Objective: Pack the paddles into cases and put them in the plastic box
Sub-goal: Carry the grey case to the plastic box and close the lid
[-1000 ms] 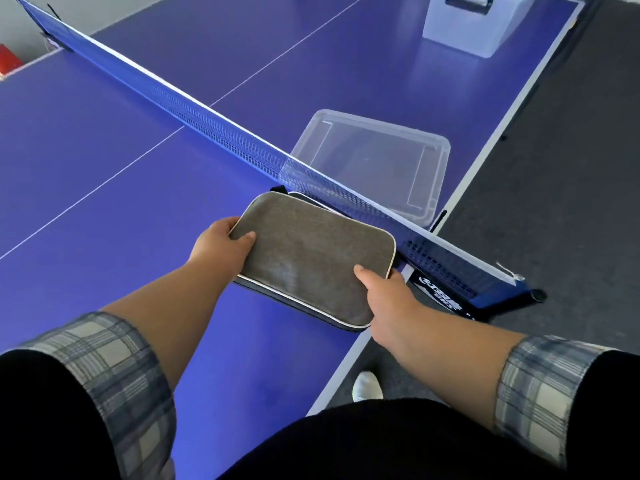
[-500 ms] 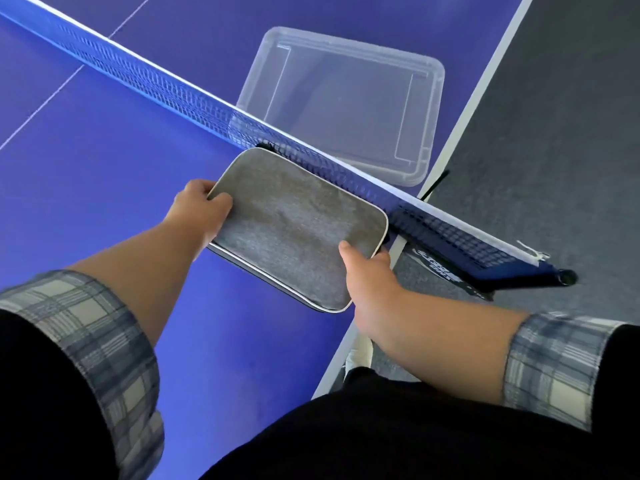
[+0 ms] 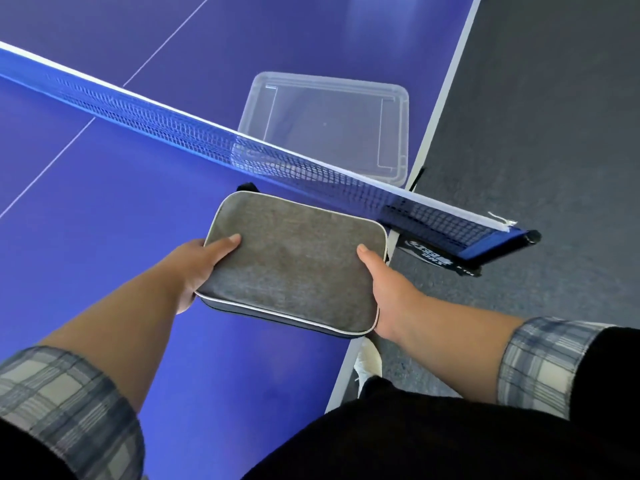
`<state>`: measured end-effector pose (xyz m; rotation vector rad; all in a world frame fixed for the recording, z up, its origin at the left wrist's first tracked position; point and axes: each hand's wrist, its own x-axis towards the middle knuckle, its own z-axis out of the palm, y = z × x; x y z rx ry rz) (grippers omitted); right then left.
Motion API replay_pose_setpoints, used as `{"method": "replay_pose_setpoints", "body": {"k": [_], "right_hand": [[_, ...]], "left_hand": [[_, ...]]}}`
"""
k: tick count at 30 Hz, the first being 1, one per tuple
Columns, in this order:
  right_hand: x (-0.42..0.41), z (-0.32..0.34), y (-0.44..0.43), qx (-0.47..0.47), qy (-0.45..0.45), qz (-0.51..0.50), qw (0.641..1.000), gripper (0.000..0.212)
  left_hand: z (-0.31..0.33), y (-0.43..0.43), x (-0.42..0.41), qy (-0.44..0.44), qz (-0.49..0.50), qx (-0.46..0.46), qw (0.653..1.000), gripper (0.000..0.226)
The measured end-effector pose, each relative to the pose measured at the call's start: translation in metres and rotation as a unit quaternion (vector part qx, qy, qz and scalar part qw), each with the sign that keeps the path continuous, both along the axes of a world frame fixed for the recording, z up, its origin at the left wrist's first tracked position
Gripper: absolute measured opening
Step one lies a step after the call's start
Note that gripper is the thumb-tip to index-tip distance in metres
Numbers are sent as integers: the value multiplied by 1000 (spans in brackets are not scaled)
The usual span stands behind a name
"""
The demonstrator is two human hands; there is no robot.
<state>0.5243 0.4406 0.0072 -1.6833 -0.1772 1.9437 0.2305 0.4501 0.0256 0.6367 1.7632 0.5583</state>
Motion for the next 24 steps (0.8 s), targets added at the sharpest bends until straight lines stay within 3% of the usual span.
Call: {"method": "replay_pose_setpoints", "body": {"k": [5, 8, 12, 15, 21, 24], "right_hand": [[24, 51, -17, 77, -16, -32, 996, 40], [51, 88, -28, 129, -24, -66, 989, 30], [100, 137, -38, 222, -63, -89, 969, 29], [145, 170, -40, 263, -84, -115, 954, 31], [251, 215, -18, 340, -111, -127, 925, 24], [313, 224, -1, 368, -136, -130, 911, 28]], "left_hand": [[47, -15, 24, 6, 12, 75, 997, 47], [83, -17, 49, -4, 7, 107, 994, 54], [131, -9, 94, -10, -11, 151, 988, 47], [166, 2, 141, -12, -26, 166, 986, 48], [212, 38, 253, -2, -74, 221, 972, 28], [222, 62, 319, -11, -93, 256, 962, 37]]}}
